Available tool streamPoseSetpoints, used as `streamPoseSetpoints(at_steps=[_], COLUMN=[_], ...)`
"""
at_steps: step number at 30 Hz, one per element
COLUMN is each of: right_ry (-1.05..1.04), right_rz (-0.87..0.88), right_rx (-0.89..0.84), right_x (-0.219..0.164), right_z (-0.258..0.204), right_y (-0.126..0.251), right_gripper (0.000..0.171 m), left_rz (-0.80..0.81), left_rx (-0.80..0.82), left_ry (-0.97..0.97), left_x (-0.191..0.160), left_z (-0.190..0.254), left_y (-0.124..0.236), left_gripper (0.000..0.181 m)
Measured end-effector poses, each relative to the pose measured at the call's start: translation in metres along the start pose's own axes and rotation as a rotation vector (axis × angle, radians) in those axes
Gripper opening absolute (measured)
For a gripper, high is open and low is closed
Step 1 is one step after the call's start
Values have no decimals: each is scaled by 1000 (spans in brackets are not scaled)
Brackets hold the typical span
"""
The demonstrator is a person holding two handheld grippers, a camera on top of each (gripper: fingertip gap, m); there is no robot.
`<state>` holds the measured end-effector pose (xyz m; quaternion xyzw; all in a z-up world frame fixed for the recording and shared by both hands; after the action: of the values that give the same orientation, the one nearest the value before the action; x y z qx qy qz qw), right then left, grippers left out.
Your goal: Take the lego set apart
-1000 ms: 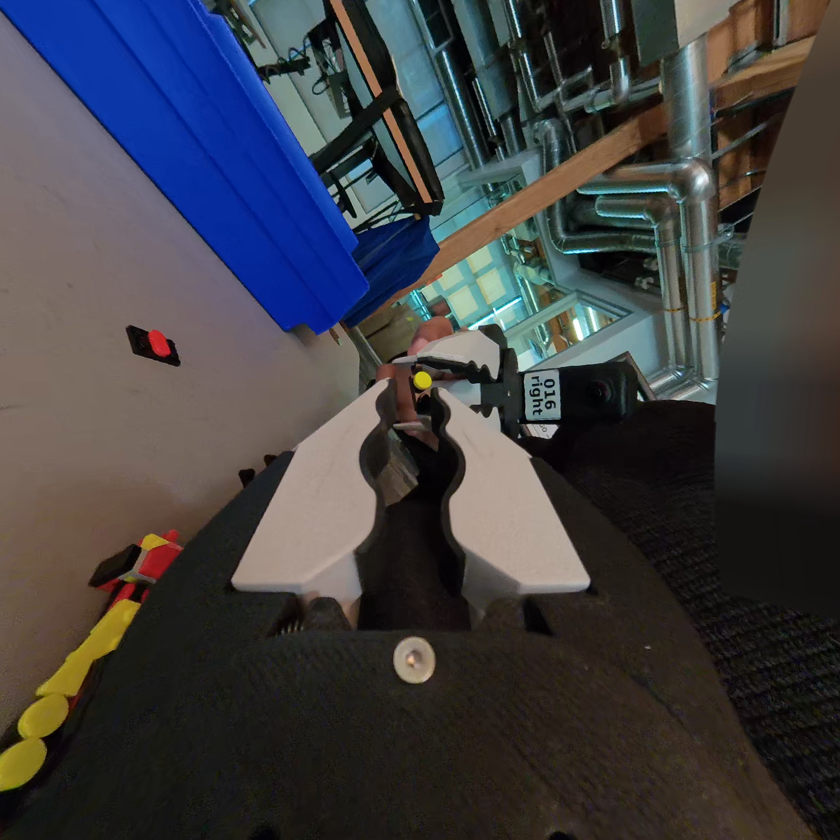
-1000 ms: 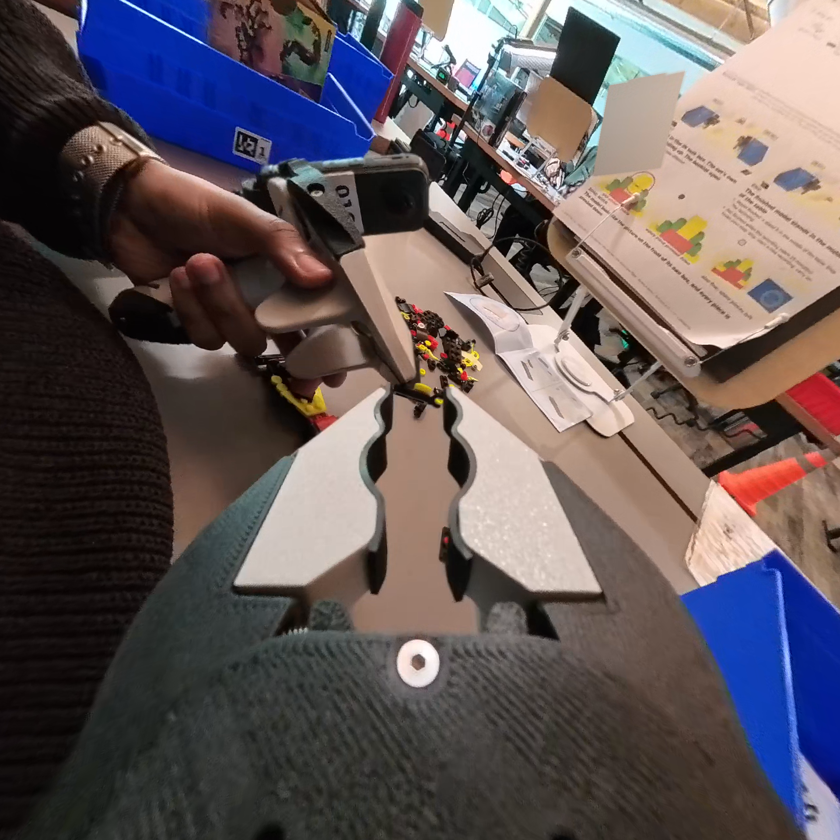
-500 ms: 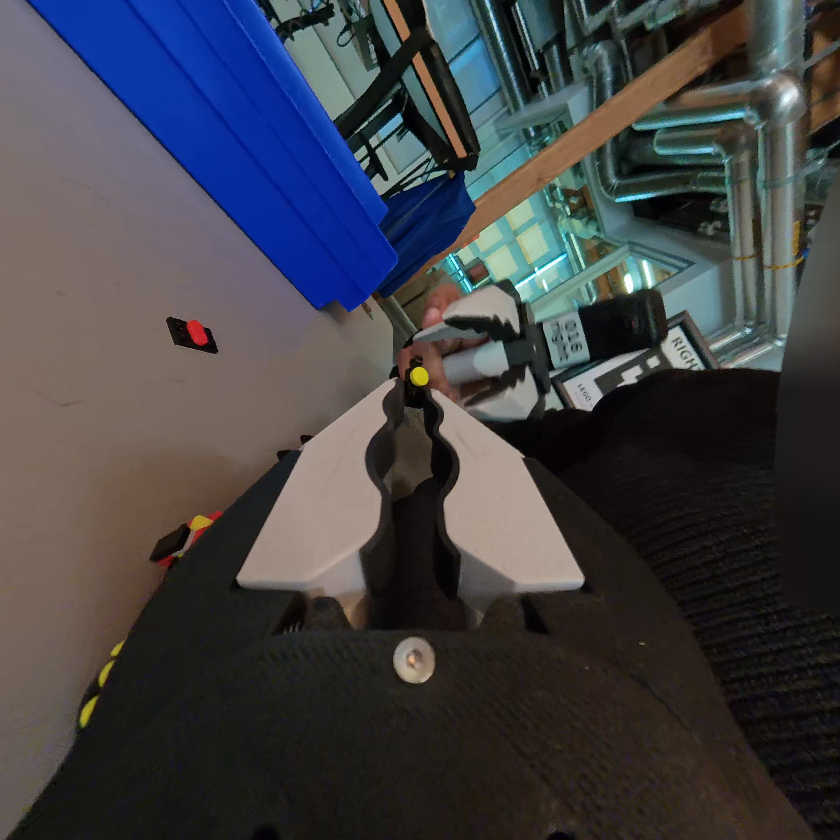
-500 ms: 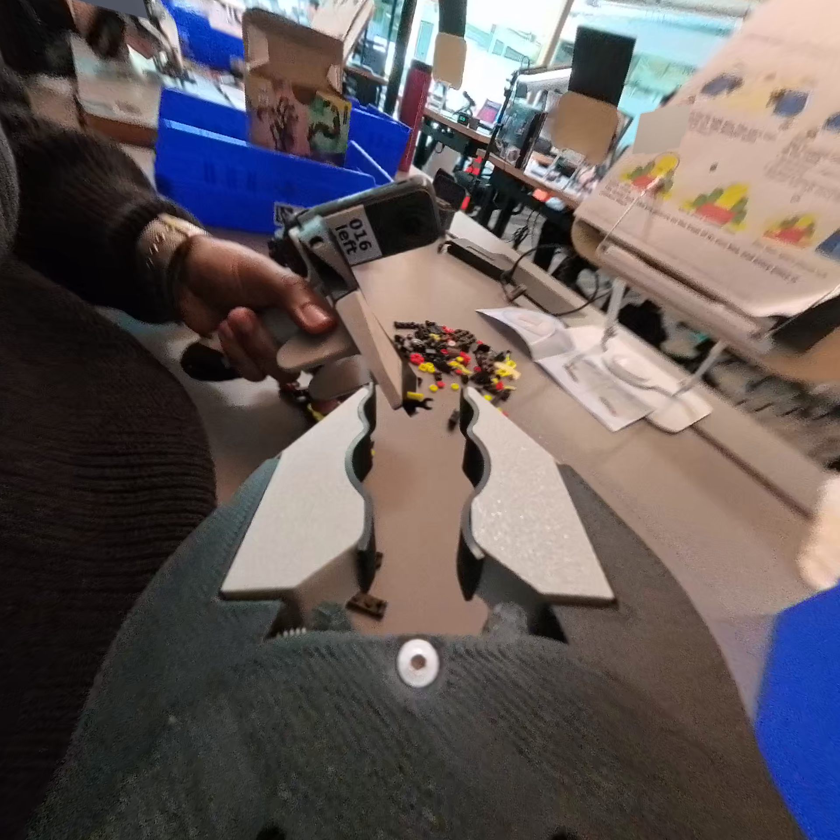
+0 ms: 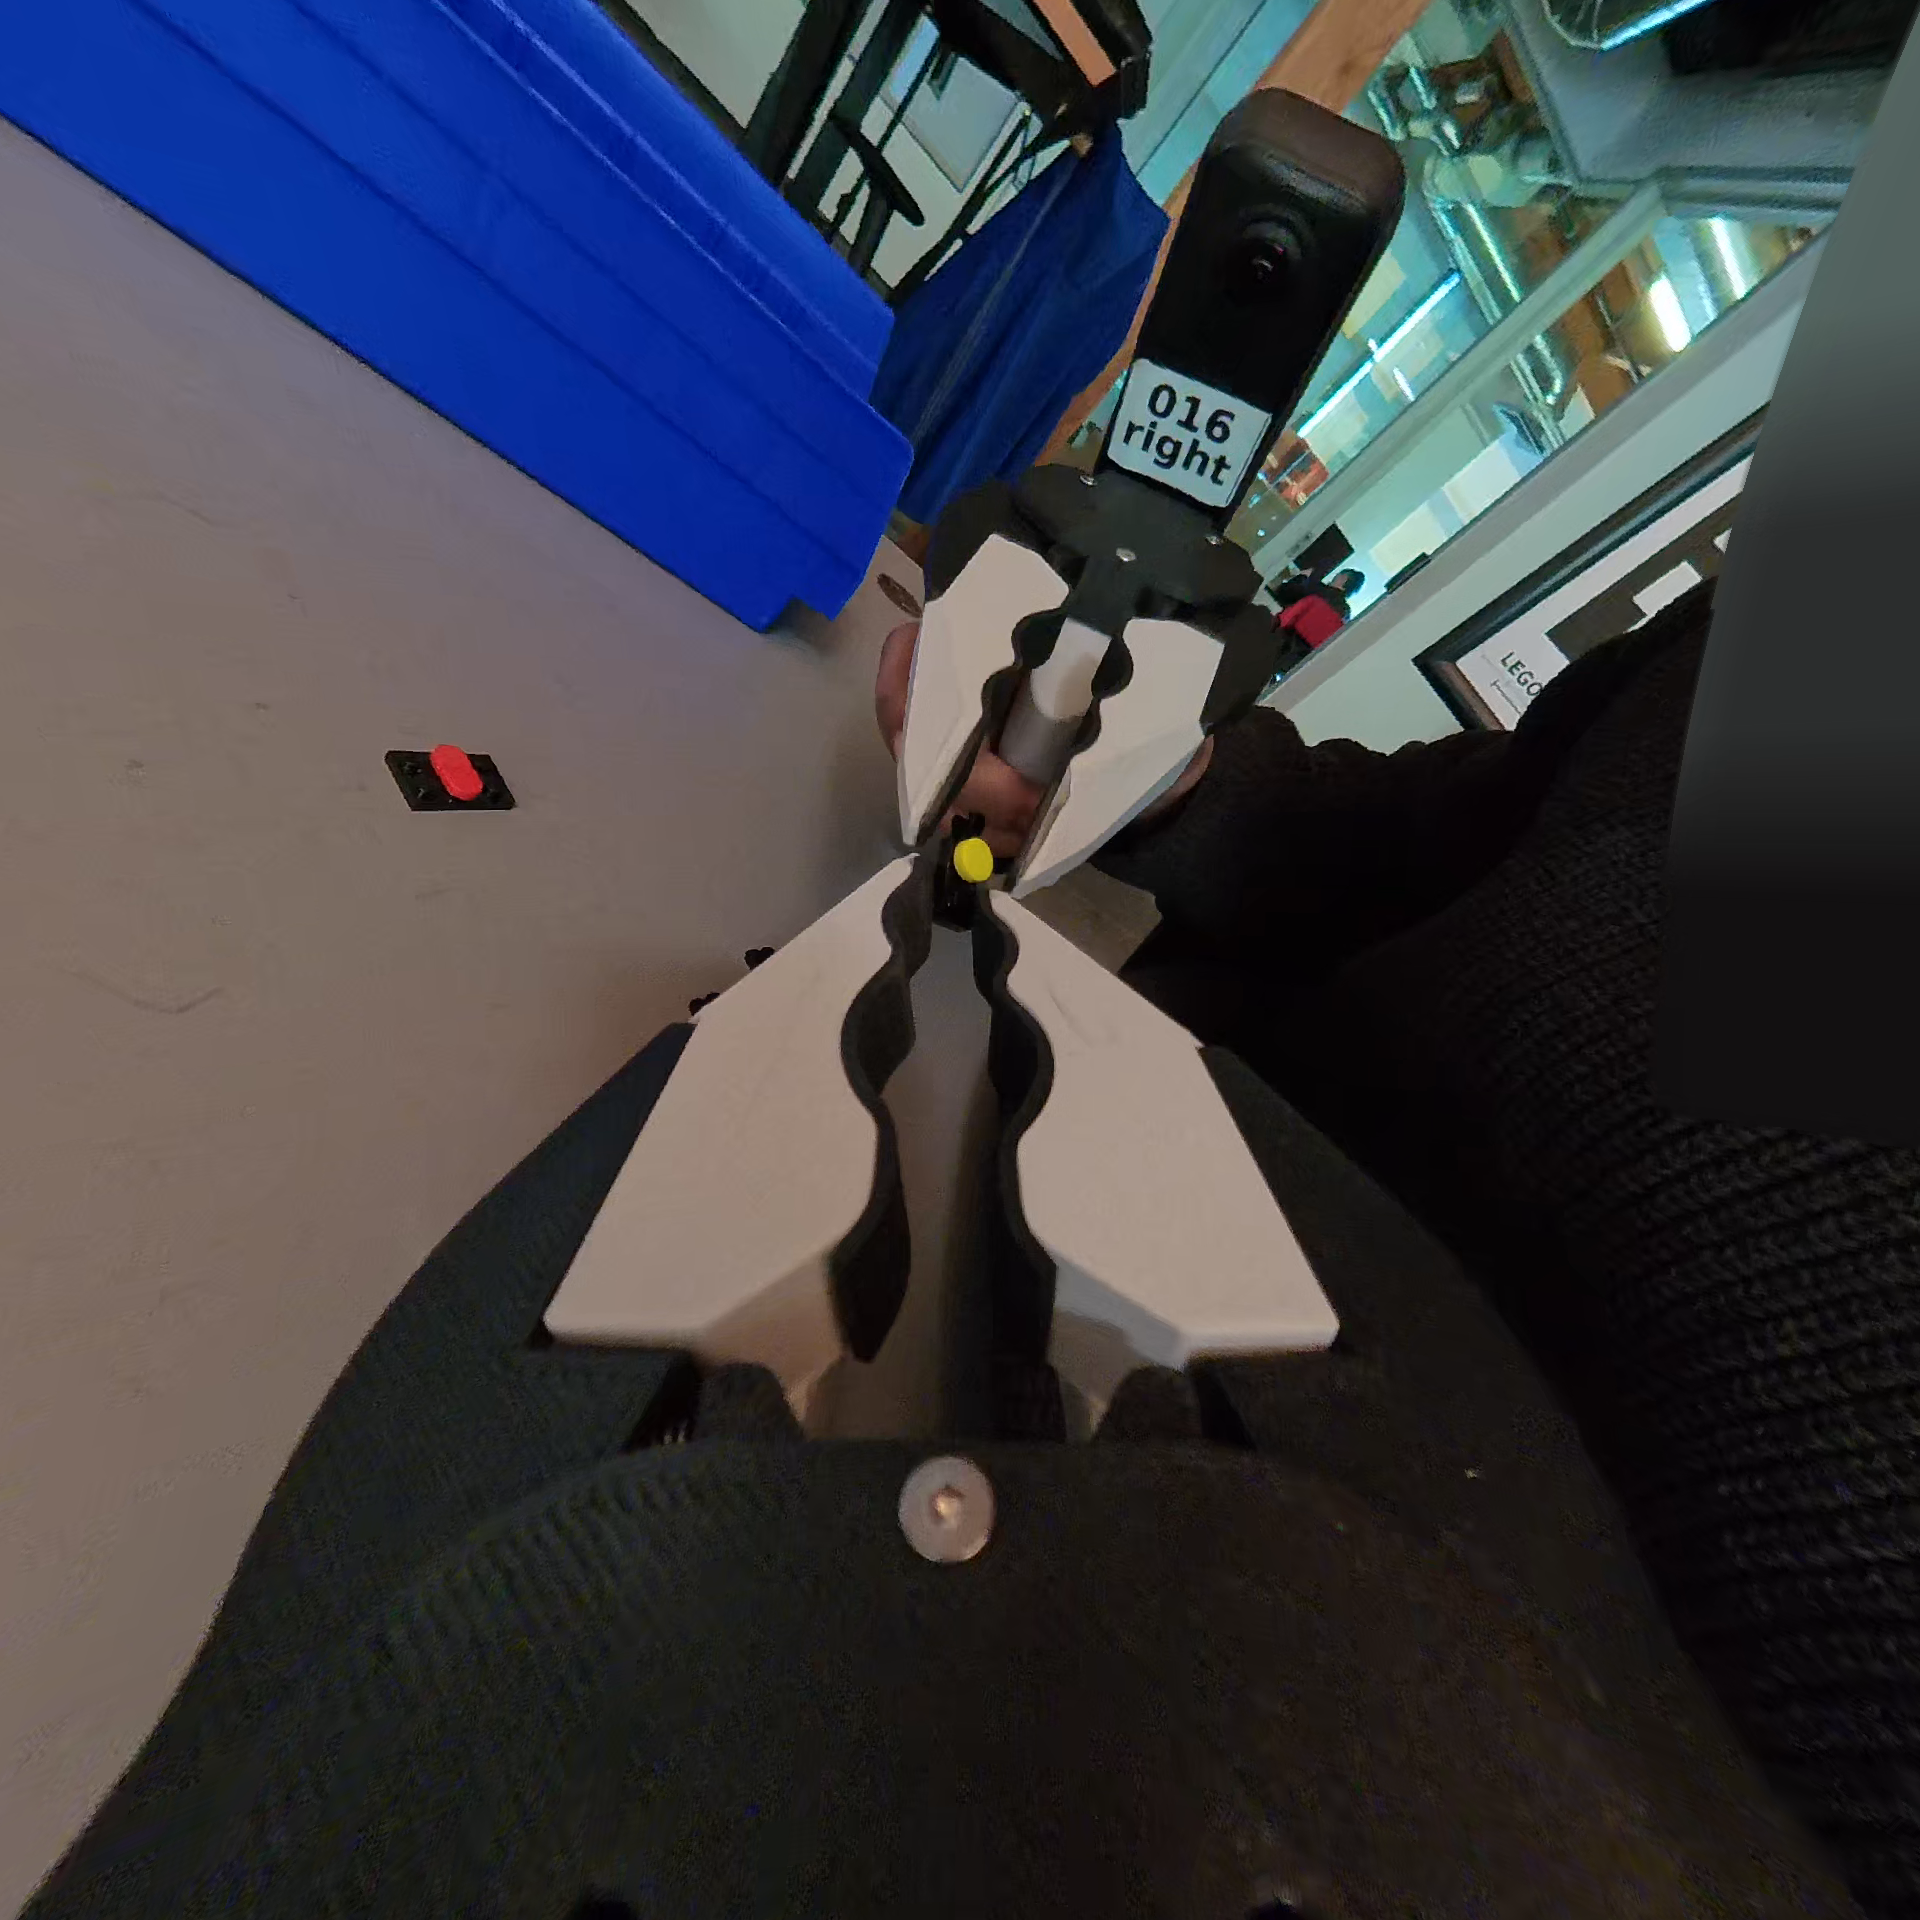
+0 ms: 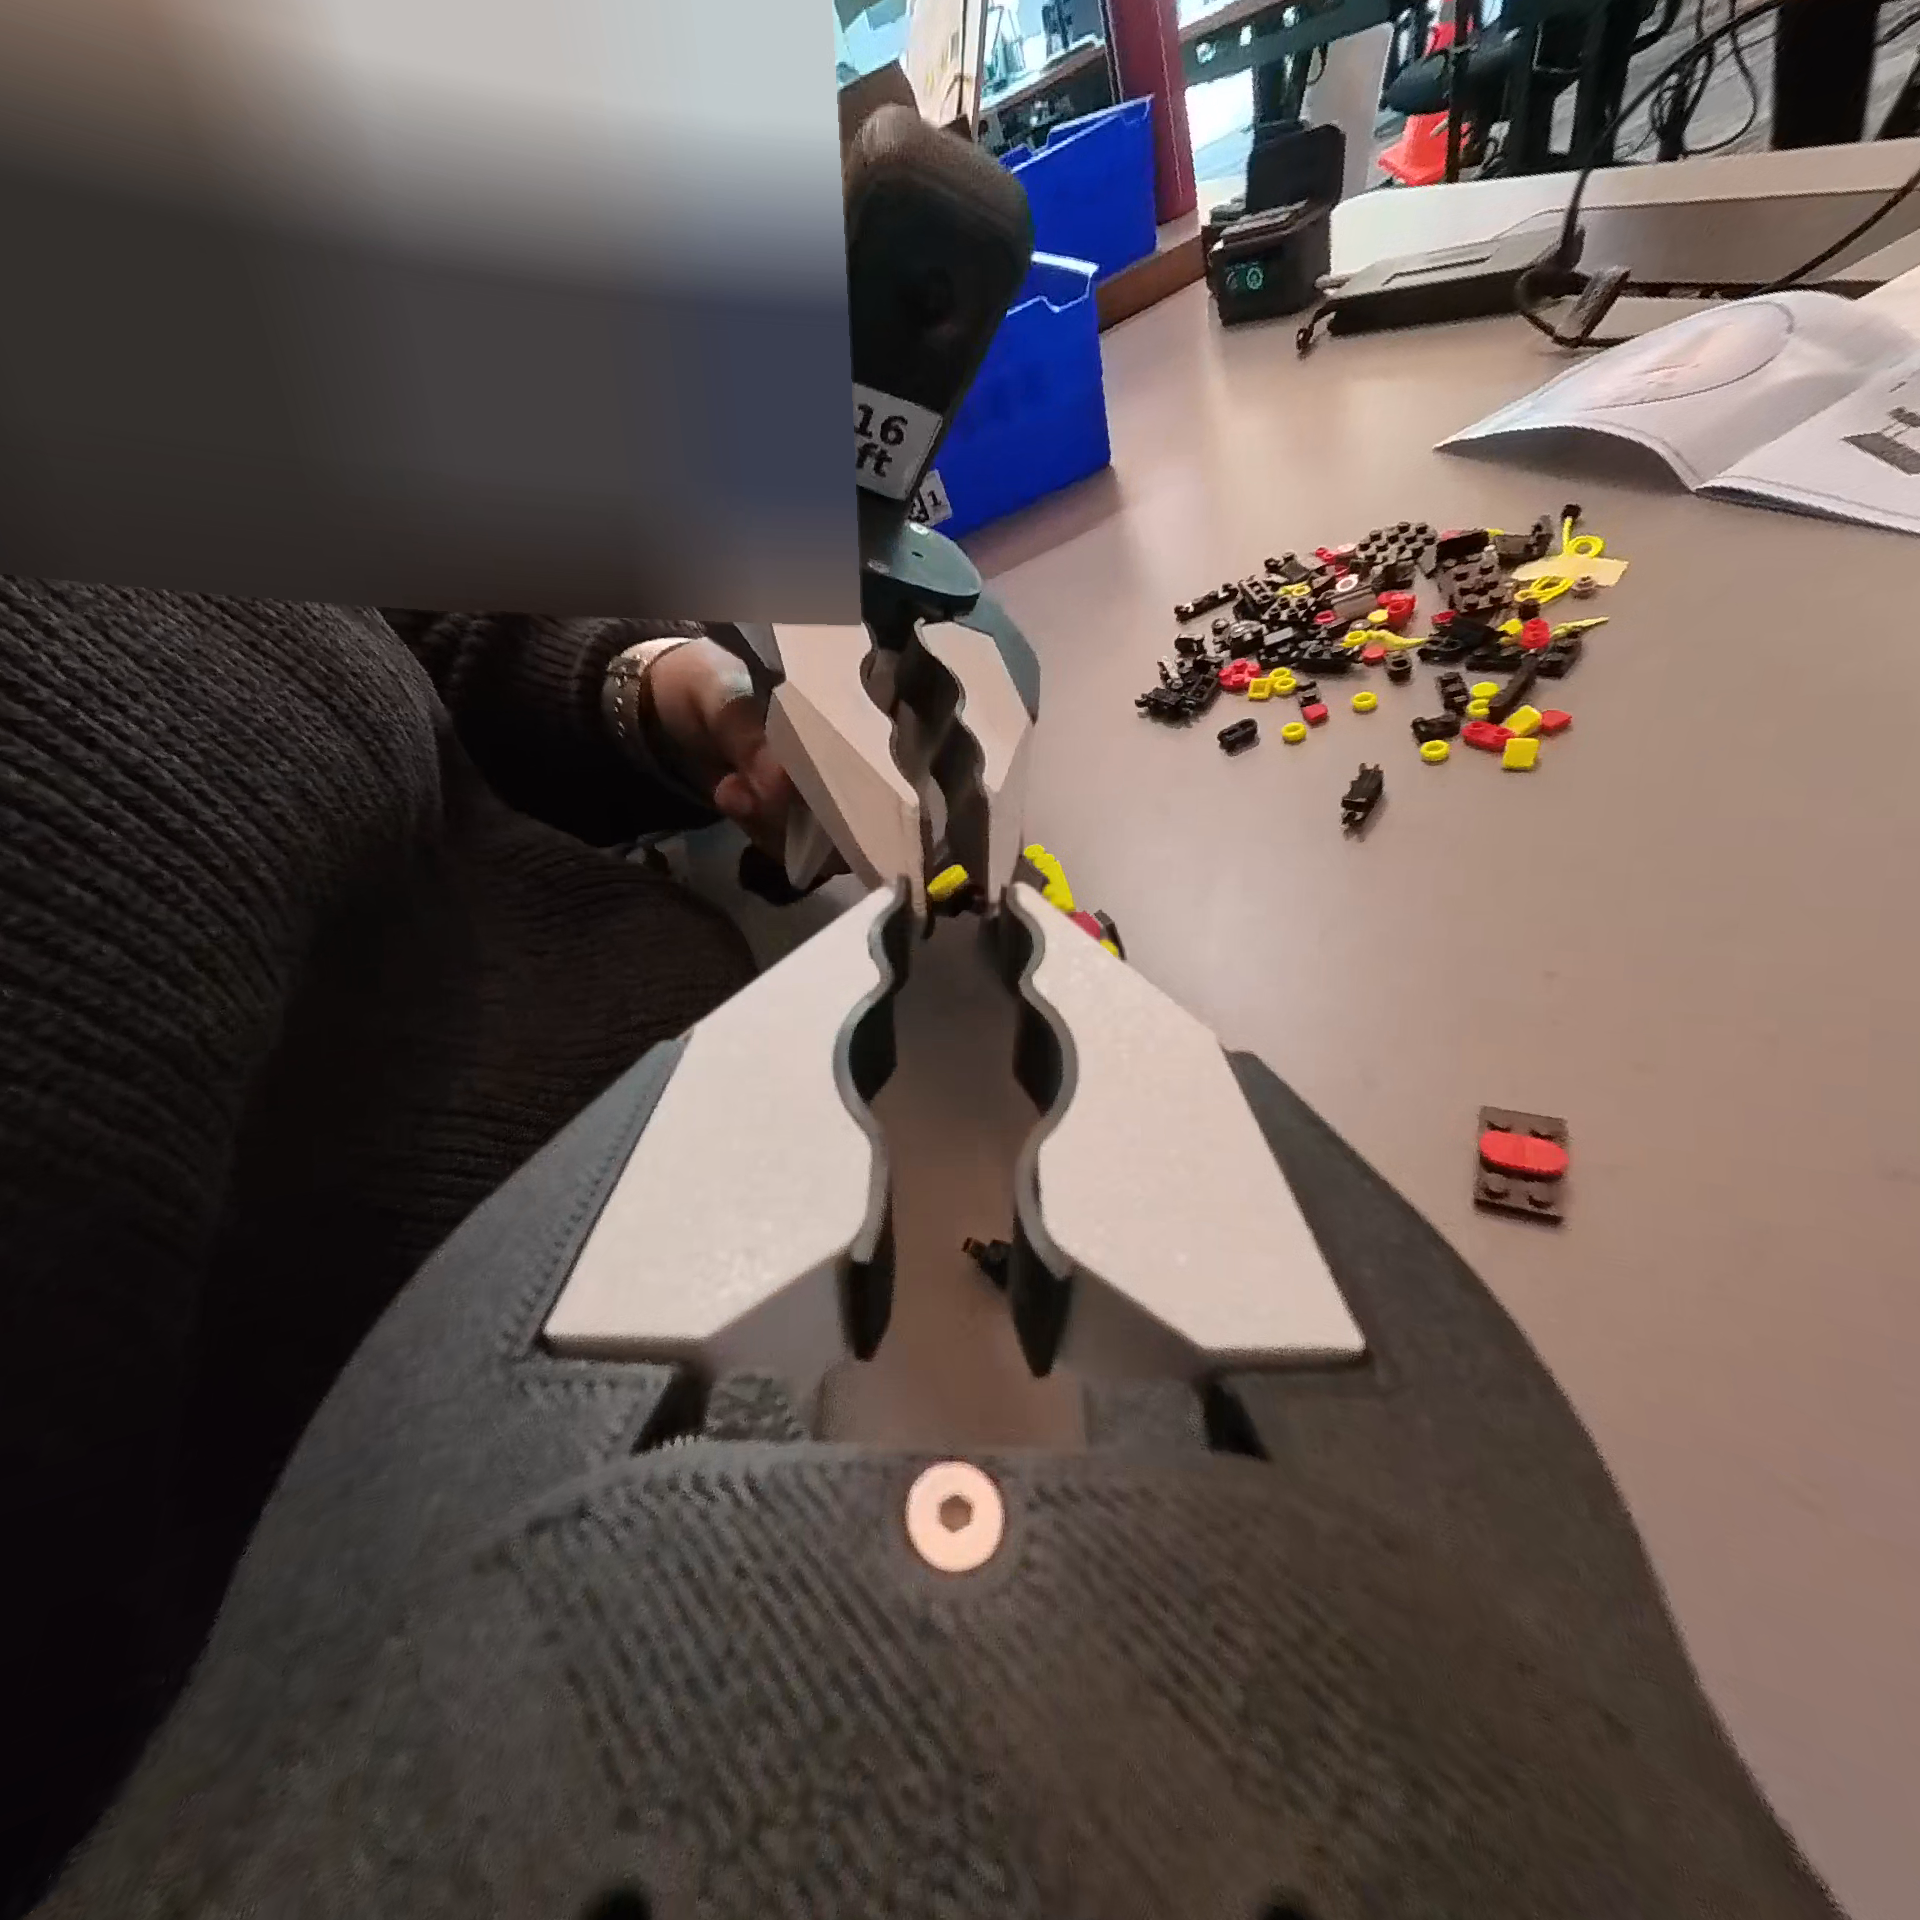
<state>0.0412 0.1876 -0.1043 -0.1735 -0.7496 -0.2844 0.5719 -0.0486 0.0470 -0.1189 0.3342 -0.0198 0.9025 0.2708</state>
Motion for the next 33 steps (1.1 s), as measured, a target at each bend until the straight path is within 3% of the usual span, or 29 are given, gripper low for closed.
streamPoseSetpoints(at_steps=[12, 17, 24, 33], right_ry=[-11, 117, 173, 162], right_rz=[-13, -23, -124, -82], right_rx=[53, 224, 393, 434], right_x=[0, -1, -11, -7], right_z=[0, -13, -32, -36], right_y=[2, 9, 1, -1], right_gripper=[9, 8, 9, 9], left_rz=[-31, -313, -420, -421], left_rx=[12, -152, -257, -322], left_ry=[-65, 63, 104, 178], left_x=[-4, -21, -33, -33], left_z=[4, -1, 10, 13], left_y=[-3, -6, -12, -13], left_gripper=[10, 27, 29, 17])
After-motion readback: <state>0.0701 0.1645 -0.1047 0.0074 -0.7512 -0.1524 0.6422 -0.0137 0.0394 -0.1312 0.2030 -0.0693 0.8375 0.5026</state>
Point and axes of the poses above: each gripper's, where its closed fingertips meet, y back along the fingers, x out of its top, z = x × y across the jaws, the point moved 9 cm from there along y, back along the fingers, and after that the axes turned 10 degrees about y, right-handed, at the moved point
